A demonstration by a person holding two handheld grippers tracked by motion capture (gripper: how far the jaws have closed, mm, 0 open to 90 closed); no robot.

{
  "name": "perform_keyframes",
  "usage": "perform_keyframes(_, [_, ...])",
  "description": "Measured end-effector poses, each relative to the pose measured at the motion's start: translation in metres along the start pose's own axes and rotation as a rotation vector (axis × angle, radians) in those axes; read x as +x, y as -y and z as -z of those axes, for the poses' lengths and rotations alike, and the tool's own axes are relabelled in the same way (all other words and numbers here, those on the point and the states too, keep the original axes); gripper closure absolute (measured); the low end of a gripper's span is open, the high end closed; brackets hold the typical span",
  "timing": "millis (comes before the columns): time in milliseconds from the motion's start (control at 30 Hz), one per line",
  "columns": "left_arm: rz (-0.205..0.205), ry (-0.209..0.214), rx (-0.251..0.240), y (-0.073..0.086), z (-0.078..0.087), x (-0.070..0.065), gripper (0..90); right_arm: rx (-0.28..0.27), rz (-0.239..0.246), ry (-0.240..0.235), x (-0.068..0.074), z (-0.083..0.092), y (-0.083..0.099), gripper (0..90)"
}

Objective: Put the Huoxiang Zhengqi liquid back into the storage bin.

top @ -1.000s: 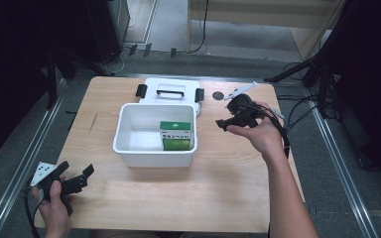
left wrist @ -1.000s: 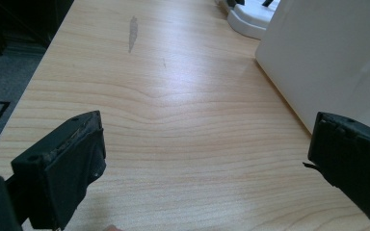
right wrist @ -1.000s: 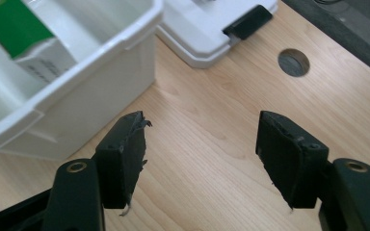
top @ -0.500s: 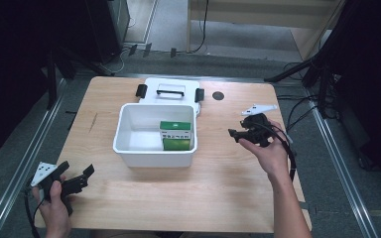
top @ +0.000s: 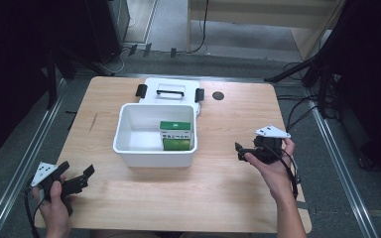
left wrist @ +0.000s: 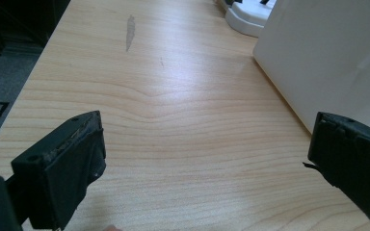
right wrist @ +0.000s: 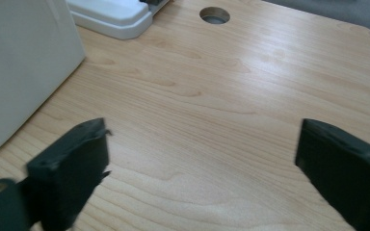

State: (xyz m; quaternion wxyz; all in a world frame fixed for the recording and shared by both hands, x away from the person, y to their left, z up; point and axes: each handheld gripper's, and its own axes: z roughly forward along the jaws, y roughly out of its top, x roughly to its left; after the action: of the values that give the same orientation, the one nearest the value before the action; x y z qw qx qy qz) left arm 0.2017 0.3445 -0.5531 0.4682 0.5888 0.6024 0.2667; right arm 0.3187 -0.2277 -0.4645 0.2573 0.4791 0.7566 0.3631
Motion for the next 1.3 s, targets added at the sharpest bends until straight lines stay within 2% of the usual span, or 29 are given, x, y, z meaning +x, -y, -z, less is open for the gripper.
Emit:
perform_keyframes(133, [-0.003, -0.001, -0.001, 0.000, 0.000, 0.000, 0.6, -0.034, -0.032, 0.001, -0.008, 0.005, 0.013, 0.0])
perform_keyframes(267, [-0.003, 0.001, -0.001, 0.000, 0.000, 0.000, 0.6, -0.049, -0.052, 0.032, -0.016, 0.008, 0.028, 0.0])
perform_keyframes(400, [-0.004, 0.005, 0.001, 0.000, 0.000, 0.000, 0.6, -0.075, -0.096, 0.050, -0.023, 0.012, 0.044, 0.0])
perform_keyframes(600, [0.006, 0.007, -0.002, 0.000, 0.000, 0.001, 0.6, -0.080, -0.116, 0.063, -0.032, 0.020, 0.066, 0.0])
perform_keyframes(933, [-0.001, 0.006, -0.001, 0.000, 0.000, 0.000, 0.6, -0.088, -0.174, 0.084, -0.050, 0.039, 0.103, 0.1])
perform_keyframes(1033, [0.000, 0.006, 0.002, 0.000, 0.001, 0.000, 0.6, -0.096, -0.193, 0.088, -0.056, 0.047, 0.111, 0.3])
perform_keyframes(1300, [0.004, 0.005, -0.001, 0.000, 0.000, 0.000, 0.6, -0.102, -0.208, 0.117, -0.069, 0.066, 0.132, 1.8])
